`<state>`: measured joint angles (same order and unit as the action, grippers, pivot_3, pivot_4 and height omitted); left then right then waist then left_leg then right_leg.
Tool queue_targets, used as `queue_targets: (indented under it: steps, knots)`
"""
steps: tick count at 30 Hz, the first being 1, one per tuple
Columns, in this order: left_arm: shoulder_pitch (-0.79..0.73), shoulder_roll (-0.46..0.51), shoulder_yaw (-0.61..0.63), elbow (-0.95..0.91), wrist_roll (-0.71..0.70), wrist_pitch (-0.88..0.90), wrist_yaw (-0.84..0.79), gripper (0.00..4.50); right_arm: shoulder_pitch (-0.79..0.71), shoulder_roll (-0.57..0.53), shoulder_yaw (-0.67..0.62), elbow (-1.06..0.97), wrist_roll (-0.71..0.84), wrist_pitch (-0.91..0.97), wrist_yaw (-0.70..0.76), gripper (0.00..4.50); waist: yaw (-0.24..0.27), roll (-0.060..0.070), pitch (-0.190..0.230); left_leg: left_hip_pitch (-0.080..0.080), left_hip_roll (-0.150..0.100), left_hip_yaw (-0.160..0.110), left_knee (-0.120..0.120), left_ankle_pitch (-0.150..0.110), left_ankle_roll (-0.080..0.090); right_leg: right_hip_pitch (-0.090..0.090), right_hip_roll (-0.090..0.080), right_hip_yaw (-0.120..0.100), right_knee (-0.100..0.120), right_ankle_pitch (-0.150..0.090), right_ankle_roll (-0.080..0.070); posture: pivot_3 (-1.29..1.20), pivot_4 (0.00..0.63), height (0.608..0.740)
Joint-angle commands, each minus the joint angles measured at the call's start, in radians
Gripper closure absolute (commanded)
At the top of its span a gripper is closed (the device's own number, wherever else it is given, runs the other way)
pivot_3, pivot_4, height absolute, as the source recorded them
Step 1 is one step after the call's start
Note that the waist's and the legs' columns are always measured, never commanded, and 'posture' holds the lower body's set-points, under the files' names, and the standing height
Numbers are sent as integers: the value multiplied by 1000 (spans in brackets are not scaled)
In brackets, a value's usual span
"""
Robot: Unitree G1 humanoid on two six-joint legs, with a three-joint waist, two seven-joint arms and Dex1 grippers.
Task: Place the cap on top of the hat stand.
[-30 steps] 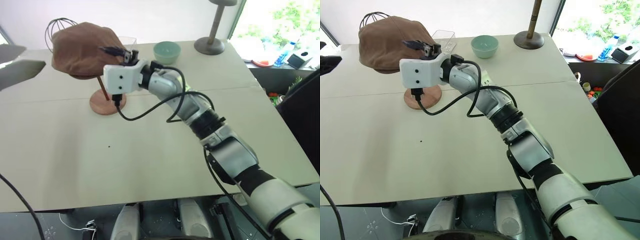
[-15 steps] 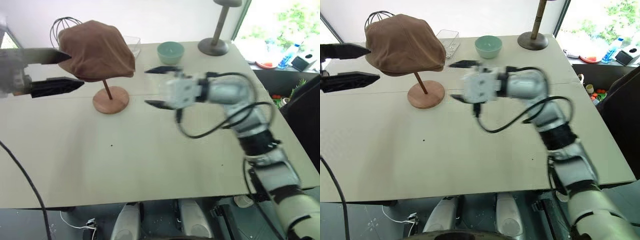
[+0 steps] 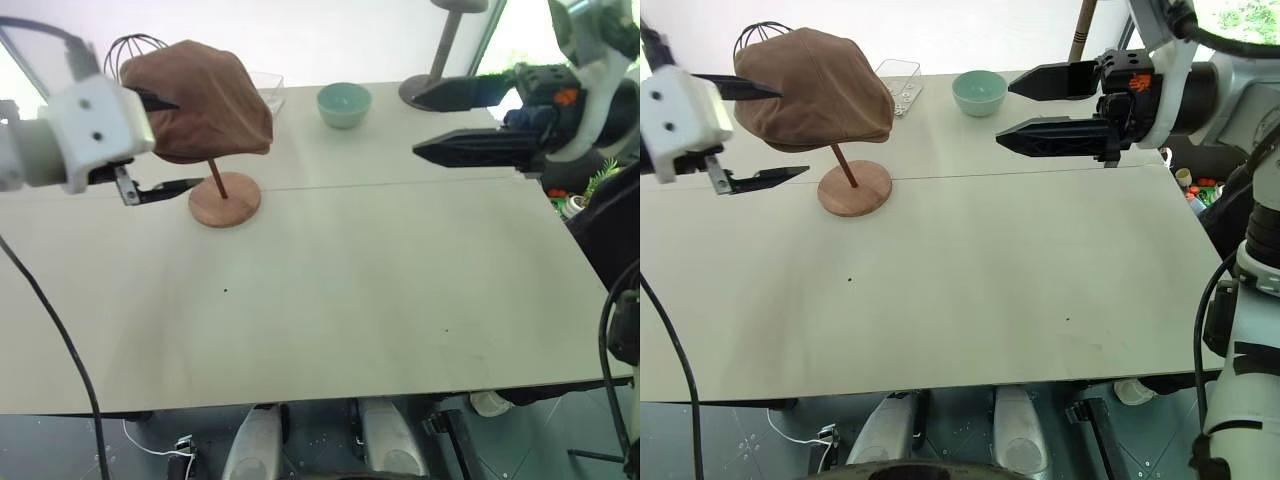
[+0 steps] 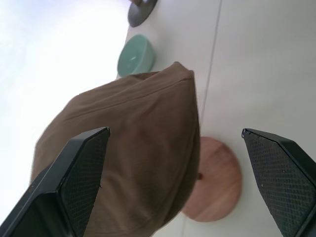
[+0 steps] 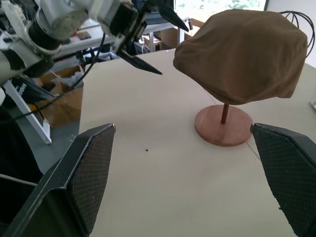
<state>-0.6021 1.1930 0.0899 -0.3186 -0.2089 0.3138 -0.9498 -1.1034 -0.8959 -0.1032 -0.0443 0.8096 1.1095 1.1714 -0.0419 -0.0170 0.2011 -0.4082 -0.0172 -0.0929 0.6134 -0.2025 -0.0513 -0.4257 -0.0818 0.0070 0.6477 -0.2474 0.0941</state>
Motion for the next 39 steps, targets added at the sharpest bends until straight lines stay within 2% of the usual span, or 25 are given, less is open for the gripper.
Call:
queue_targets:
  steps: [1, 6, 16, 21, 22, 23, 30, 35, 39]
  knots:
    - [33, -28, -30, -82, 125, 9, 98, 0, -46, -2, -47, 11, 19, -2, -32, 11, 0, 0, 0, 0, 0, 2, 0, 0, 0, 0, 0, 2, 0, 0, 0, 0, 150, 740]
    - [71, -59, -87, -155, 278, 37, 179, 0, -38, -3, -38, -1, 20, -11, -29, 11, -1, 0, 0, 0, 0, 3, 0, -1, 1, -2, 0, 3, 0, 1, 2, 0, 150, 740]
    - [15, -150, -214, -126, 627, 37, 327, 0, -47, 16, -38, -10, 38, -14, -22, 11, 1, 0, 0, 0, 0, 5, 1, -2, 3, -2, 0, 5, 0, 1, 2, 0, 150, 740]
    - [21, -196, -235, -116, 700, 28, 331, 0, -45, 7, -52, -33, 82, 1, -12, 11, 0, 0, 0, 0, 0, 5, 1, -2, 3, -2, 0, 5, 0, 1, 3, 0, 150, 740]
    - [22, -201, -230, -117, 705, 23, 328, 532, -46, 7, -55, -33, 89, 5, -16, 0, 0, 0, 0, 0, 0, 5, 1, -2, 3, -2, 0, 5, 0, 1, 3, 0, 150, 740]
    - [23, -205, -225, -117, 709, 20, 325, 808, -47, 6, -57, -33, 94, 7, -20, 0, 1, 0, 0, 0, 0, 5, 1, -2, 3, -2, 0, 5, 0, 1, 3, 0, 150, 740]
    - [21, -217, -186, -95, 714, -8, 319, 4444, -41, 7, -59, -30, 104, -1, -36, 0, 1, 0, 0, 0, 0, 5, 1, -2, 3, -2, 0, 5, 0, 1, 3, 0, 150, 740]
    - [27, -220, -123, -44, 680, -52, 349, 4444, -28, 8, -59, -35, 106, -6, -37, 0, 0, 0, 0, 0, 0, 5, 1, -2, 3, -2, 0, 5, 0, 1, 3, 0, 150, 740]
    - [19, -220, -76, 24, 644, -198, 412, 4444, -10, 9, -57, -41, 104, -21, -34, 0, 1, 0, 0, 0, 0, 5, 1, -2, 3, -2, 0, 5, 0, 1, 3, 0, 150, 740]
